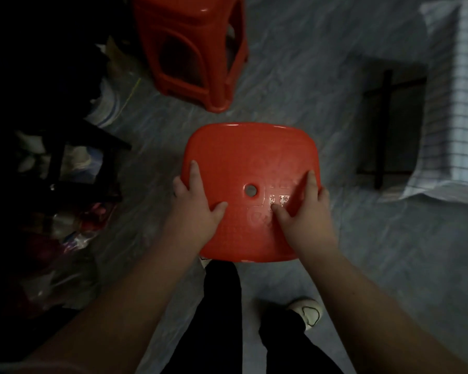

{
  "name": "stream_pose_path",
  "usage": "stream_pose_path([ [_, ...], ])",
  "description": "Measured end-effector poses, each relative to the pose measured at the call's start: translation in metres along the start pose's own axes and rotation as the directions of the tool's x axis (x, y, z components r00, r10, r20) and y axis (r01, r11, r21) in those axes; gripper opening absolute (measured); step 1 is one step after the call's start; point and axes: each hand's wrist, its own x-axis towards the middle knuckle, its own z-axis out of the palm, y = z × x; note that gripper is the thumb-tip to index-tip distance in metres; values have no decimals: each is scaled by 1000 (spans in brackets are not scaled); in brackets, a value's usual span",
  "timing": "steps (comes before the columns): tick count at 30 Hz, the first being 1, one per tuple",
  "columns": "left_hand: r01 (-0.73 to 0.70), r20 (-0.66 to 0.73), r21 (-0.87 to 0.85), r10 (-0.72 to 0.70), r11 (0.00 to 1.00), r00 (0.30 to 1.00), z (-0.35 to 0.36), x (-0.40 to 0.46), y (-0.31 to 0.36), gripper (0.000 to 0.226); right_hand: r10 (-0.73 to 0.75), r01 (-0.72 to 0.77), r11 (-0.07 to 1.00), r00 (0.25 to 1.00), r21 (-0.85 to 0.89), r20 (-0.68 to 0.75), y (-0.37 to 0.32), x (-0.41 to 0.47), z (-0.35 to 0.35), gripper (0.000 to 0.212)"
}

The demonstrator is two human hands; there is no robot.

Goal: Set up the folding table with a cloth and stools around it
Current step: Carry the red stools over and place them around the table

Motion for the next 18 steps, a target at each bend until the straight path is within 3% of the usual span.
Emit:
stream_pose_path([
  [10,-227,112,153,211,962,971,87,-99,144,110,189,-169,972,975,163,-113,152,-66,-125,99],
  [18,-370,230,230,319,900,919,186,-212,257,110,407,-351,885,903,307,-140,299,-142,-216,100],
])
